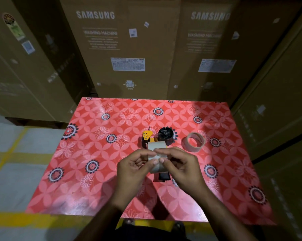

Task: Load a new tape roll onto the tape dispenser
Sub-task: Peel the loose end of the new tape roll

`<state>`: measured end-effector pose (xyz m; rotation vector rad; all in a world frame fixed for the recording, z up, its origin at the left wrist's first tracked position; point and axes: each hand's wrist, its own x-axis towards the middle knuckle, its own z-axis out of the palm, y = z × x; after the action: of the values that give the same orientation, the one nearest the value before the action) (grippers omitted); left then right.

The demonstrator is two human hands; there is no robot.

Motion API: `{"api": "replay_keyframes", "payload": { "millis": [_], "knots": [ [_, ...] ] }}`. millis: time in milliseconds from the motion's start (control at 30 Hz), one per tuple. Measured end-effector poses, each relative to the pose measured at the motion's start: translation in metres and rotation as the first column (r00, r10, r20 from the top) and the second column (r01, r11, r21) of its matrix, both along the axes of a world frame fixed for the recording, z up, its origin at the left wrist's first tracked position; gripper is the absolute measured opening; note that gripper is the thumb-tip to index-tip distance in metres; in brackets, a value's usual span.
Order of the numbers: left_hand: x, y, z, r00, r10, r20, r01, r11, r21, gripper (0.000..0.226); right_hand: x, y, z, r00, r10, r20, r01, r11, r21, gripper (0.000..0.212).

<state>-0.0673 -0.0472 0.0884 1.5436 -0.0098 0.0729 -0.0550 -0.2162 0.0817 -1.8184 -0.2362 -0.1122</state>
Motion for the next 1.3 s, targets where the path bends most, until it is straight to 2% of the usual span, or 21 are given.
{"api": "replay_keyframes", "payload": {
  "millis": [100,167,300,367,467,567,667,800,900,1000,1100,1200,1300],
  "knots": [
    [-0.001,0.002,0.001,0.987,-0.160,-0.030,0.157,0.984,-0.081,0.045,0.000,-0.004,0.002,0.993,-0.104,-0.049,0.106,0.993,0.057,0.016],
    [-0.002,0.005,0.000,0.967,-0.253,-0.037,0.247,0.961,-0.120,0.053,-0.002,-0.003,0.003,0.992,-0.116,-0.049,0.120,0.990,0.073,0.017],
    [0.001,0.007,-0.002,0.993,-0.107,-0.053,0.106,0.994,-0.023,0.035,-0.009,-0.005,0.005,0.995,0.016,-0.095,-0.006,0.994,0.110,0.035],
    [0.002,0.005,0.000,0.997,-0.048,-0.057,0.045,0.998,-0.051,0.023,-0.010,-0.006,0.006,0.996,0.033,-0.086,-0.023,0.993,0.114,0.029],
    [-0.001,0.005,0.005,0.992,-0.120,-0.044,0.116,0.990,-0.079,0.034,-0.009,-0.002,0.009,0.997,-0.027,-0.072,0.038,0.988,0.148,0.022],
    [-0.003,0.008,0.006,0.984,-0.178,-0.028,0.175,0.981,-0.084,0.048,-0.011,-0.002,0.013,0.998,0.010,-0.060,-0.001,0.989,0.146,0.027],
    [-0.003,0.009,0.007,0.993,-0.111,-0.034,0.109,0.993,-0.043,0.047,-0.013,-0.005,0.015,0.998,0.054,-0.039,-0.050,0.994,0.096,0.036],
    [-0.003,0.004,0.008,0.999,-0.041,-0.019,0.041,0.999,-0.007,0.033,-0.011,-0.003,0.008,0.998,-0.068,-0.012,0.069,0.996,0.050,0.032],
    [-0.004,0.000,0.009,0.999,-0.030,0.024,0.030,0.999,0.018,0.029,-0.015,0.003,0.009,0.993,-0.120,-0.018,0.122,0.986,0.112,0.028],
    [-0.004,-0.002,0.009,0.999,-0.015,0.028,0.016,1.000,-0.007,0.029,-0.019,0.002,0.011,0.997,-0.076,-0.012,0.076,0.988,0.137,0.028],
    [-0.006,-0.002,0.006,0.998,-0.060,0.001,0.060,0.997,-0.045,0.035,-0.017,-0.004,0.011,0.999,0.014,-0.041,-0.009,0.993,0.116,0.036],
    [-0.009,-0.002,0.003,0.982,-0.188,-0.016,0.185,0.978,-0.100,0.049,-0.012,-0.008,0.008,0.998,-0.052,-0.041,0.055,0.995,0.089,0.033],
    [-0.004,0.000,0.002,0.991,-0.132,-0.008,0.132,0.991,-0.018,0.043,-0.013,-0.006,0.004,0.995,-0.096,-0.021,0.097,0.994,0.055,0.027]
  ]
}}
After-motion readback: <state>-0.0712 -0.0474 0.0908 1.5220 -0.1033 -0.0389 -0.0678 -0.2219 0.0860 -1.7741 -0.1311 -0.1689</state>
